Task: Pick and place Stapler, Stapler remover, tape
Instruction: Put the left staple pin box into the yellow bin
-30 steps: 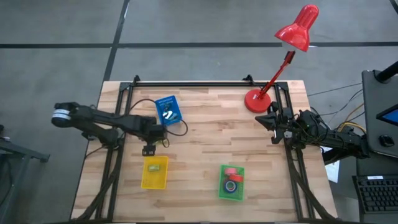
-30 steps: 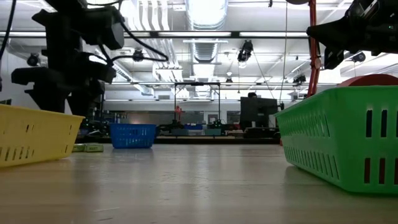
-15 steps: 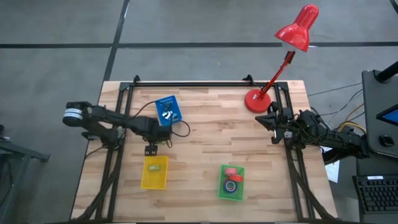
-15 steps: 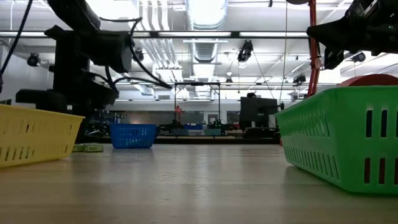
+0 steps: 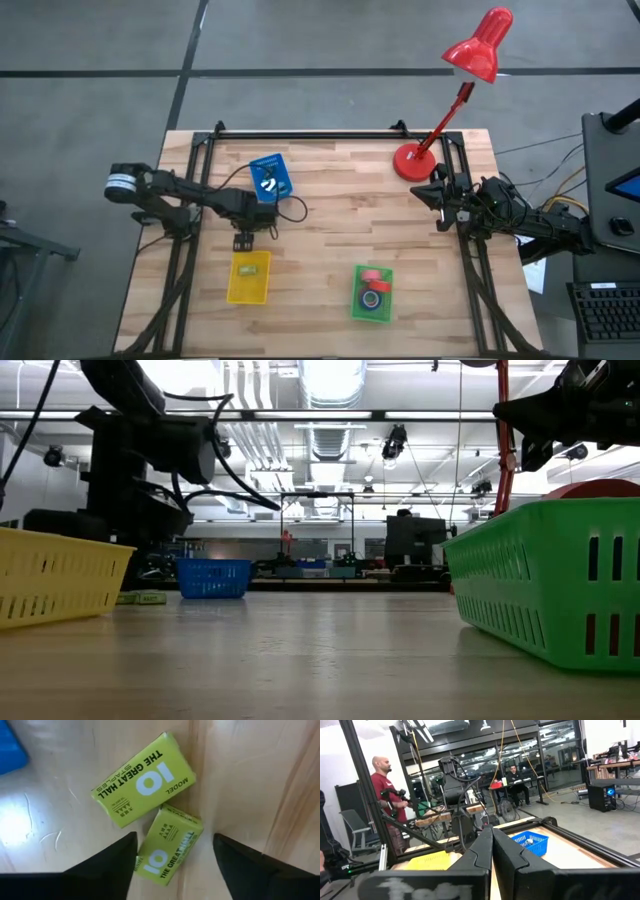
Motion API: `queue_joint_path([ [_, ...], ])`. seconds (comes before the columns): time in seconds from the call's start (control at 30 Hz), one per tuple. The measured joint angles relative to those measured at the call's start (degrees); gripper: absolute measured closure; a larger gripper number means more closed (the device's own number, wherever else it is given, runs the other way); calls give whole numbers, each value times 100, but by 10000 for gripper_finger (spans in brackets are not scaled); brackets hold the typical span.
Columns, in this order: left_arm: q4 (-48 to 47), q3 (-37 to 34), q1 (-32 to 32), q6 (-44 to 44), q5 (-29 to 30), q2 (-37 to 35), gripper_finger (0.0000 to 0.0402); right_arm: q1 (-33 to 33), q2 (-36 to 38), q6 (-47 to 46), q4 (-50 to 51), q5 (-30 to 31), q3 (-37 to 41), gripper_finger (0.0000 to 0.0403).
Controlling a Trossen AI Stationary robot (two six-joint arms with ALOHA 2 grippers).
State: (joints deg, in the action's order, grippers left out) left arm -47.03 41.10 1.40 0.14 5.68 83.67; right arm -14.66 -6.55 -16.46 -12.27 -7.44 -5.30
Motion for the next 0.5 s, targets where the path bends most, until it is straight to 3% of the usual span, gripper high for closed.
queue_joint_path([
  [0.27, 12, -17, 1, -26, -15, -38, 217, 2, 0, 1, 0, 0, 0, 394],
  [0.5, 9, -17, 1, -83, 47, -38, 264, 0, -1, 1, 0, 0, 0, 394],
])
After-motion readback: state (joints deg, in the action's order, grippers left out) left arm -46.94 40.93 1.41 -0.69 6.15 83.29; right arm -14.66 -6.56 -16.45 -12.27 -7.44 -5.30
